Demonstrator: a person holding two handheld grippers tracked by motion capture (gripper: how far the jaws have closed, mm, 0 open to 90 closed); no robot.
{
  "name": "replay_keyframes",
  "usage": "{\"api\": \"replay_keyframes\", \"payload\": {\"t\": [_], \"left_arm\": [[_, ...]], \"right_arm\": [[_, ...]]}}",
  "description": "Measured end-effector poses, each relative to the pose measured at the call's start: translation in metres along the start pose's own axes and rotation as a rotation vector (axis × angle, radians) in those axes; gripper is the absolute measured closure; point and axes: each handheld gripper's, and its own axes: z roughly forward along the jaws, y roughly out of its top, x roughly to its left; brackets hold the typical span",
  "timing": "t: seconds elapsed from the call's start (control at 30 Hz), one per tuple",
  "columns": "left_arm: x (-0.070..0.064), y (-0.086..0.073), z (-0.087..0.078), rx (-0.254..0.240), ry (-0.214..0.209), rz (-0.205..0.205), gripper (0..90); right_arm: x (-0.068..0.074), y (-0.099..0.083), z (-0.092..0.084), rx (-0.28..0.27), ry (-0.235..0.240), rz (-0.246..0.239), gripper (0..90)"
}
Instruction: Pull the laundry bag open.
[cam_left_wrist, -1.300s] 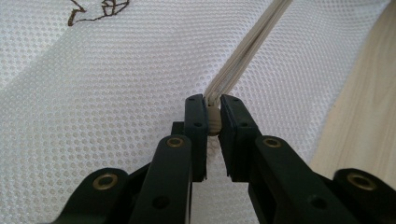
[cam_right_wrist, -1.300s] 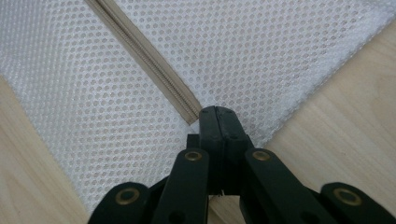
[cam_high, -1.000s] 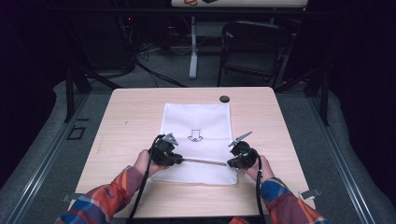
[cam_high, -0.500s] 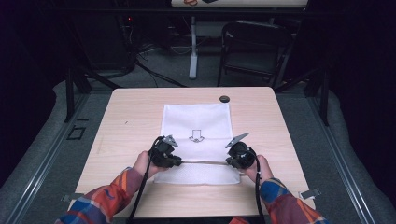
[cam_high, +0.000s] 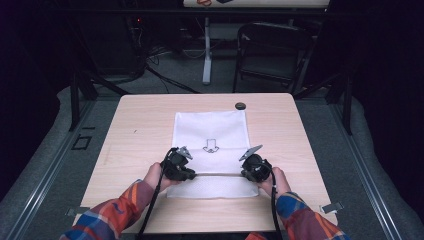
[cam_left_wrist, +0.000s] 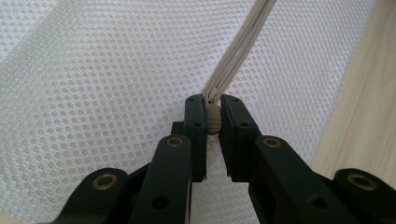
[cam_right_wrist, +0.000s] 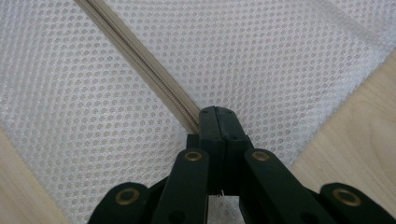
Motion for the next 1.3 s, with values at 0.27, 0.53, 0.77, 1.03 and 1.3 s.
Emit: {"api": "replay_keyframes", "payload": {"t": [0.27, 0.53, 0.77, 1.03, 1.3], "left_arm": [[0.004, -0.004, -0.005, 0.008, 0.01, -0.018, 81.6], [0.004, -0.006, -0.006, 0.004, 0.016, -0.024, 81.6], [0.007, -0.011, -0.011, 0.006, 0.02, -0.031, 81.5], [0.01, -0.016, -0.016, -0.007, 0.024, -0.05, 81.6], [0.015, -0.024, -0.024, -0.007, 0.029, -0.059, 81.6]], "right_arm": [[-0.001, -0.001, 0.0, 0.004, 0.012, 0.012, 90.0], [-0.001, 0.0, -0.002, 0.04, -0.019, -0.005, 90.0], [-0.002, -0.001, -0.002, 0.039, -0.038, 0.003, 90.0], [-0.006, -0.002, -0.003, 0.039, -0.018, 0.019, 90.0], [-0.008, -0.004, -0.004, 0.041, -0.012, 0.025, 90.0]]}}
